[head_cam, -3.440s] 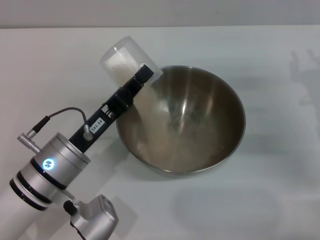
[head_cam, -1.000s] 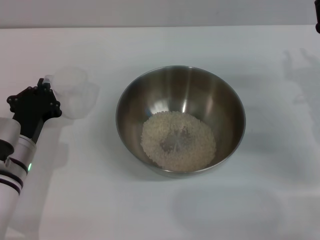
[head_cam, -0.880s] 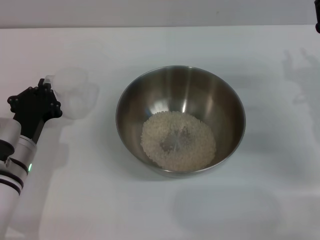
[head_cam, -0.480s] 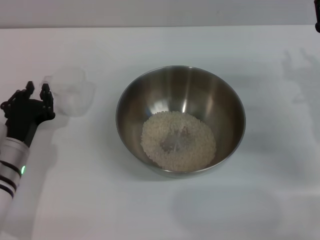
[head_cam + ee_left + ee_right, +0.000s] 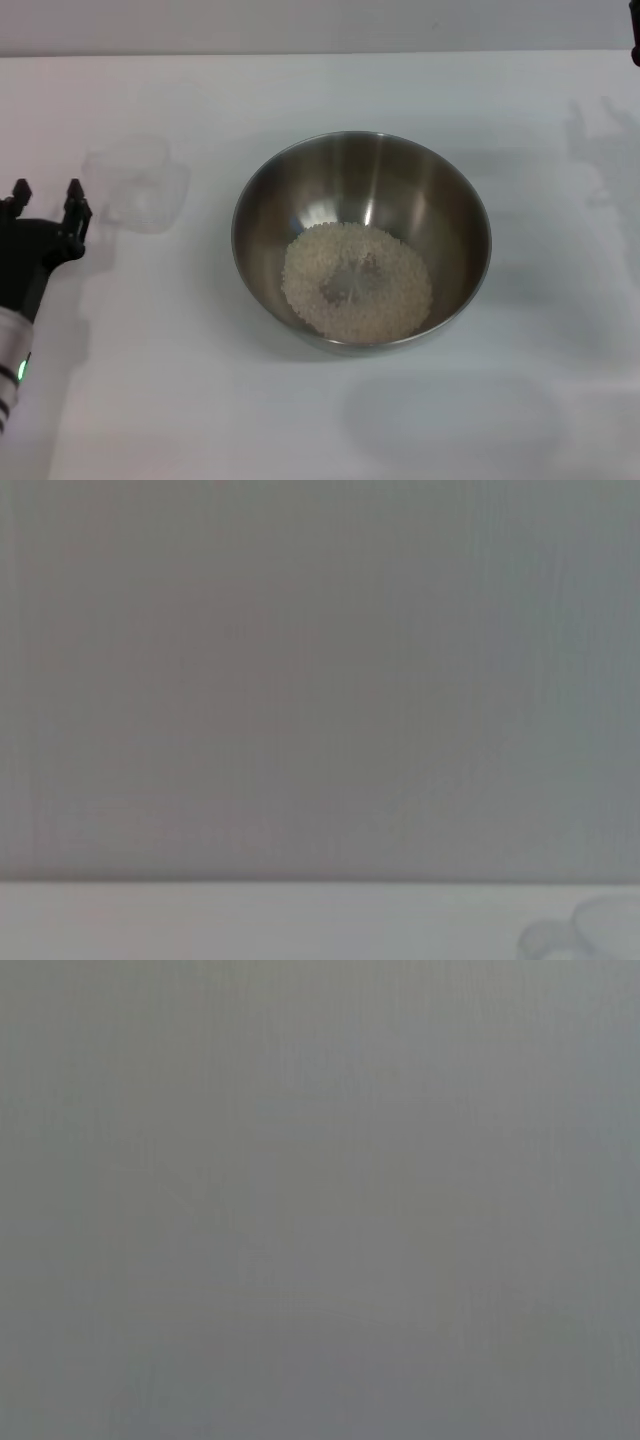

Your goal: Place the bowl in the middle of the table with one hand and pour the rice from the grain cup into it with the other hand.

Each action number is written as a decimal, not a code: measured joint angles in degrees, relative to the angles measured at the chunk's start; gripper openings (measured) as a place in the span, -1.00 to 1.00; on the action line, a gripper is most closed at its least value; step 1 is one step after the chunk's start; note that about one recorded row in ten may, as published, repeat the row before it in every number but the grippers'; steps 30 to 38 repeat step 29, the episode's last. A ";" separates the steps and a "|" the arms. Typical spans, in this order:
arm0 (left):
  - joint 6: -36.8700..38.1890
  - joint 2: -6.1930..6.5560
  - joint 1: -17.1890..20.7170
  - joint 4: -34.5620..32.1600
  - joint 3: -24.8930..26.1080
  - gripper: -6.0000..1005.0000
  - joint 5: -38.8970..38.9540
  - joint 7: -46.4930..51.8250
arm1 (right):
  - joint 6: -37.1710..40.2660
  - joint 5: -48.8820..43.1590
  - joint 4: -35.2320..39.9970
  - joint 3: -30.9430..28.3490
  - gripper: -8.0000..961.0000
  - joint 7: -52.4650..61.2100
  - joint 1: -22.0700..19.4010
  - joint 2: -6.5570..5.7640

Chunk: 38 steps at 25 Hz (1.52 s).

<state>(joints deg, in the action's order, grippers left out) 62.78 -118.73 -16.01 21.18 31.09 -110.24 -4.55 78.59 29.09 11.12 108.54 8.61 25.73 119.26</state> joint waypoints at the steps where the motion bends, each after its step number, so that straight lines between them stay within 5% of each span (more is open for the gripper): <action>1: 1.96 0.00 0.86 0.08 -0.65 0.13 -0.05 0.03 | -0.01 0.00 -0.02 -0.04 -0.14 -0.01 0.01 0.00; 11: 17.86 -0.09 4.57 -1.65 -5.60 0.17 -0.07 5.84 | -2.77 0.09 0.27 0.06 -0.14 -0.07 -0.12 0.05; 38: 21.67 0.00 3.82 -2.80 -6.77 0.25 -0.06 6.74 | -6.35 0.09 0.47 1.58 -0.14 0.06 2.20 0.01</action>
